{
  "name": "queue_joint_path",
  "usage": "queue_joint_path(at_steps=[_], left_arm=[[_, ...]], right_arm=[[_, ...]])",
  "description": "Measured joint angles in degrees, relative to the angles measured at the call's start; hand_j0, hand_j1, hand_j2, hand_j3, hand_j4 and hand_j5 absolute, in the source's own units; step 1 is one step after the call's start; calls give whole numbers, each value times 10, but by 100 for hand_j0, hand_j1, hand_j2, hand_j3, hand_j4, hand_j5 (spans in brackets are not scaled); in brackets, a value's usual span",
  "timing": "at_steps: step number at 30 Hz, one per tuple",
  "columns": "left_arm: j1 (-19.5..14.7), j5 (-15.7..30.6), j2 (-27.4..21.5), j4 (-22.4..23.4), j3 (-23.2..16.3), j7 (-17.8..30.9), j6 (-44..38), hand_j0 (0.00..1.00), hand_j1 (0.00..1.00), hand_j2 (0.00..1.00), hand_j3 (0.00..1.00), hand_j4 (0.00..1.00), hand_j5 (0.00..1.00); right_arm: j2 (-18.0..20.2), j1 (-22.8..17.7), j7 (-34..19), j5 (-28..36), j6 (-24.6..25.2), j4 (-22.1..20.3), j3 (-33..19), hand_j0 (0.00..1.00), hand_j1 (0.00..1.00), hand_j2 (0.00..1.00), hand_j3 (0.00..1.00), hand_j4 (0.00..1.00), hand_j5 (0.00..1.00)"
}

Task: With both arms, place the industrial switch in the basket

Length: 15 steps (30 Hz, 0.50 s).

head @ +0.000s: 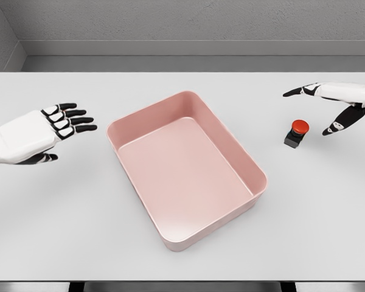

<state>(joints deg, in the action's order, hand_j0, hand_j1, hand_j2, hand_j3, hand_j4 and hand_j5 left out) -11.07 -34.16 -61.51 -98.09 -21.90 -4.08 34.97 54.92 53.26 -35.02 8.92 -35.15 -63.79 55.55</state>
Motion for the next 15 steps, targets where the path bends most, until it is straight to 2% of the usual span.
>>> queue_joint_path(at_steps=[5,6,12,15], left_arm=[[-4,-10,2,8,2,6,0,100,100,100,100,100,100],[-24,-11,3,14,3,6,0,100,100,100,100,100,100],[-77,-15,32,104,2,8,0,100,100,100,100,100,100],[-99,-43,66,150,-2,9,0,100,100,100,100,100,100]], right_arm=[[8,3,0,-2,0,-1,2,100,100,100,100,100,100],[10,2,0,-2,0,-2,3,100,100,100,100,100,100],[15,0,0,-2,0,1,12,100,100,100,100,100,100],[12,0,0,-3,0,3,15,100,100,100,100,100,100]])
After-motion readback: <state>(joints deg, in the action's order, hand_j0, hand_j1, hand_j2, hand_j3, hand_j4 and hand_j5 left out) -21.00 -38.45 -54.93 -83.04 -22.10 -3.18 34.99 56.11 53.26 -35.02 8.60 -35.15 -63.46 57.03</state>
